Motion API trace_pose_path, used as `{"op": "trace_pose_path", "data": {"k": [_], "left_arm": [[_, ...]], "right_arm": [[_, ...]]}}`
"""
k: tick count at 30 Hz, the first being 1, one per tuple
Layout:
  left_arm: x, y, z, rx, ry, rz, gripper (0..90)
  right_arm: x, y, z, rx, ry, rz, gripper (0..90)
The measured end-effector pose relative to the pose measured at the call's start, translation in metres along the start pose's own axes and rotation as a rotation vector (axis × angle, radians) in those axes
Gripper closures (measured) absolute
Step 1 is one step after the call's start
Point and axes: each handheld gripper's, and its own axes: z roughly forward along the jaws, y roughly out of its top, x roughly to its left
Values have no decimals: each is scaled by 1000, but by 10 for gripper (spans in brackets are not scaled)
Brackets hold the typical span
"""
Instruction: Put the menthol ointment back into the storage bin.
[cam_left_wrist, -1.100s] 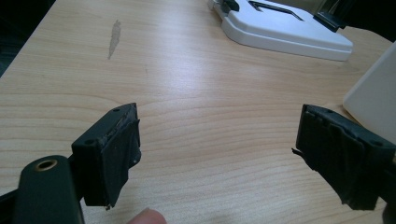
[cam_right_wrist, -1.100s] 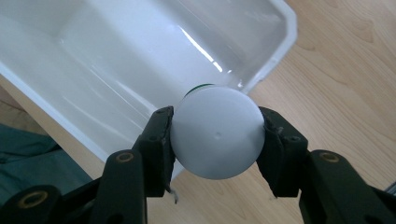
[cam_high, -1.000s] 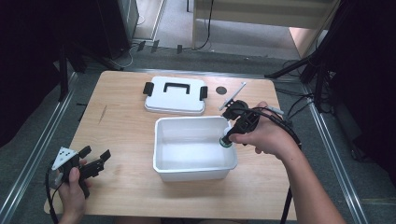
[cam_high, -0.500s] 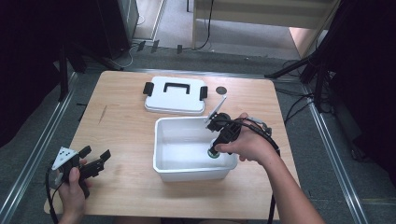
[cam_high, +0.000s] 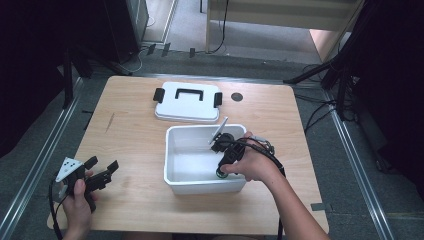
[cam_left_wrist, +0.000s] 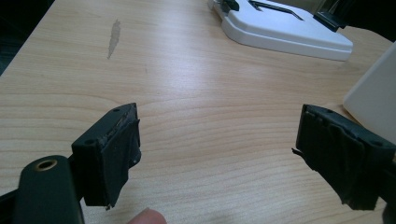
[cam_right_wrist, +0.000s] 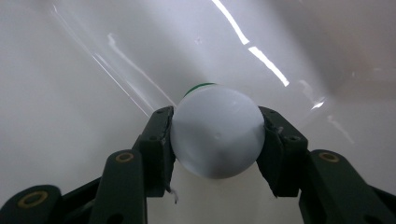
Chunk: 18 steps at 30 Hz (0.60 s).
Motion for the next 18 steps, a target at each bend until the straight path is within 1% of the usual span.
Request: {"op": "trace_pose_path", "data": {"k": [1,3,4,5,6,7,8,10,18], "left_arm": [[0,0,0,0,-1,0,147],[0,0,0,1,-1,2,147],[0,0,0,2,-1,1,147],[0,0,0,2,0,2,147],[0,0,0,2,0,2,147],[0,0,0,2,-1,1,147],[0,0,0,2,-1,1,147],[0,0,0,2,0,1,148],[0,0,0,2,0,1,147]], "right_arm": [[1,0,2,10,-8,-12,516],[2,0,6,16,-10,-18,517],[2,0,8,27,-14,-24,517],[3,-1,11,44,-29,-33,517],[3,-1,11,44,-29,-33,517],[3,-1,15,63,-40,-47,516],[3,-1,15,63,-40,-47,516],[3,-2,18,83,-64,-68,516],[5,-2,21,103,-80,-105,513]]}}
